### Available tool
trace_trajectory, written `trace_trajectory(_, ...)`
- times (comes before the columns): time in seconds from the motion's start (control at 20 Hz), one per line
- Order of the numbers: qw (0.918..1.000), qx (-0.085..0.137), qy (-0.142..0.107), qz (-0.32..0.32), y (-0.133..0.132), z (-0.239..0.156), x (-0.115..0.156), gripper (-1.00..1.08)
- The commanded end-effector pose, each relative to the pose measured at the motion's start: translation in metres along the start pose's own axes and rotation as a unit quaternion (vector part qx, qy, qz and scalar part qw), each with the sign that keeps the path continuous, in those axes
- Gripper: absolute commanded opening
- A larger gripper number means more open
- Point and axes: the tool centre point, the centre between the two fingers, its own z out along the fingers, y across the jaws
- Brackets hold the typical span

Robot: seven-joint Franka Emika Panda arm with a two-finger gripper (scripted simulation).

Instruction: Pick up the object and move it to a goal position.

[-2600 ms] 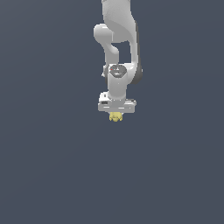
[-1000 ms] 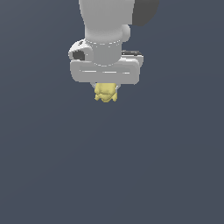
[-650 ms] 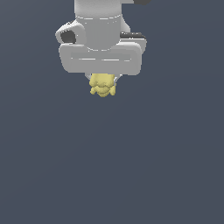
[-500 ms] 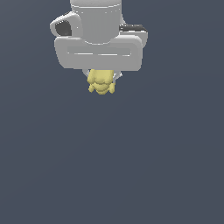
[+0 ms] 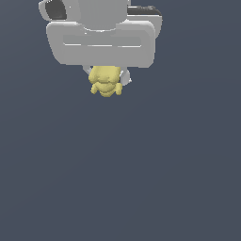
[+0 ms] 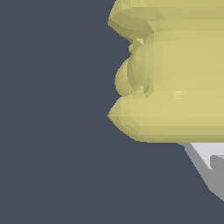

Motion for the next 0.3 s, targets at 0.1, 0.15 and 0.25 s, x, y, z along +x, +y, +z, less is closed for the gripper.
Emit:
trace_trajectory(0.1,1.0000,0.000,0.000,0.000,0.0005,-0.0049,0.0027,-1.00)
trace_trajectory(0.15,1.0000,0.000,0.000,0.000,0.0004,-0.0050,0.0032,-1.00)
trace_trajectory(0.25,1.0000,0.000,0.000,0.000,0.0004,-0.0053,0.0034,-1.00)
